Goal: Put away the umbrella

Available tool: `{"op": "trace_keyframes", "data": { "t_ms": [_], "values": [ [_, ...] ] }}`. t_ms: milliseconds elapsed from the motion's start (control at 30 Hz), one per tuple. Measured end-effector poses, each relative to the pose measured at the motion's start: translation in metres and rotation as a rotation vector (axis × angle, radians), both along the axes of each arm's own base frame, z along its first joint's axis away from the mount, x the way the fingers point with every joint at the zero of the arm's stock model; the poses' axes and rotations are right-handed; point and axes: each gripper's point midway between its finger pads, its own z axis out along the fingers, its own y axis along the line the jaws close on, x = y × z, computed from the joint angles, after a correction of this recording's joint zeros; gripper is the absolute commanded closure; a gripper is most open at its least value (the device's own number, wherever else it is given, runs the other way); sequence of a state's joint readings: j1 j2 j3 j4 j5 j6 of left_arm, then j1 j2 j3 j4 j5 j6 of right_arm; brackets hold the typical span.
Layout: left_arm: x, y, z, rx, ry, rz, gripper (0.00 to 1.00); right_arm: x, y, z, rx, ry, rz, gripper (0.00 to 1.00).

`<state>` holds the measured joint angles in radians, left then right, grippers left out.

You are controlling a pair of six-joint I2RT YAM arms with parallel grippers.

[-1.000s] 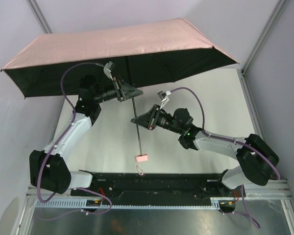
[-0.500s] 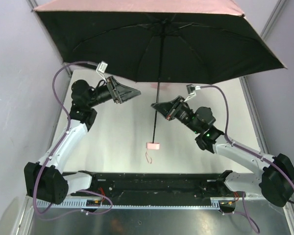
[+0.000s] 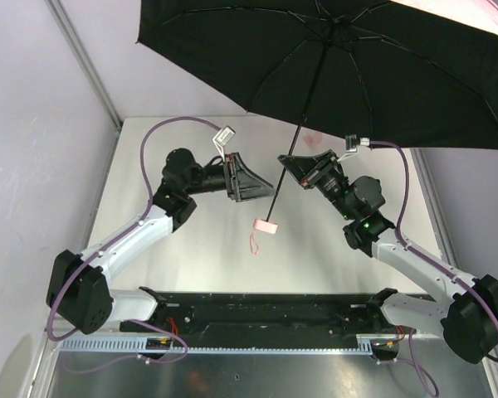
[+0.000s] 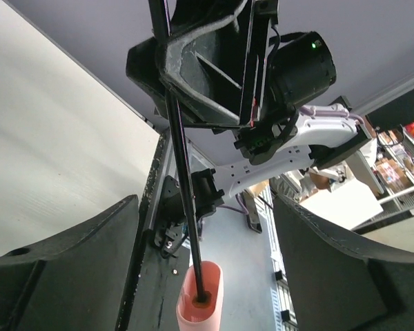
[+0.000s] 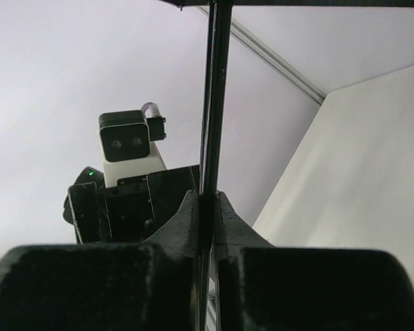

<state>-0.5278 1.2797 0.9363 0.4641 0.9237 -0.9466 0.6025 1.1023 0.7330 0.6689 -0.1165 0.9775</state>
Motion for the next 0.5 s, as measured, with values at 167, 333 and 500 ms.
{"op": "trace_keyframes", "data": {
  "t_ms": [167,333,500],
  "values": [
    [-0.013,-0.013,-0.004,-0.002,-0.003,-0.054,0.35,-0.005,0.002,0.003,0.009,0.000,0.020,1.00],
    [-0.014,-0.022,-0.013,0.011,0.015,-0.077,0.47,-0.012,0.012,-0.001,0.003,0.020,0.046,1.00],
    [-0.011,-0.024,-0.024,0.024,0.037,-0.074,0.94,-0.014,0.027,-0.003,-0.018,0.044,0.065,1.00]
  ]
}}
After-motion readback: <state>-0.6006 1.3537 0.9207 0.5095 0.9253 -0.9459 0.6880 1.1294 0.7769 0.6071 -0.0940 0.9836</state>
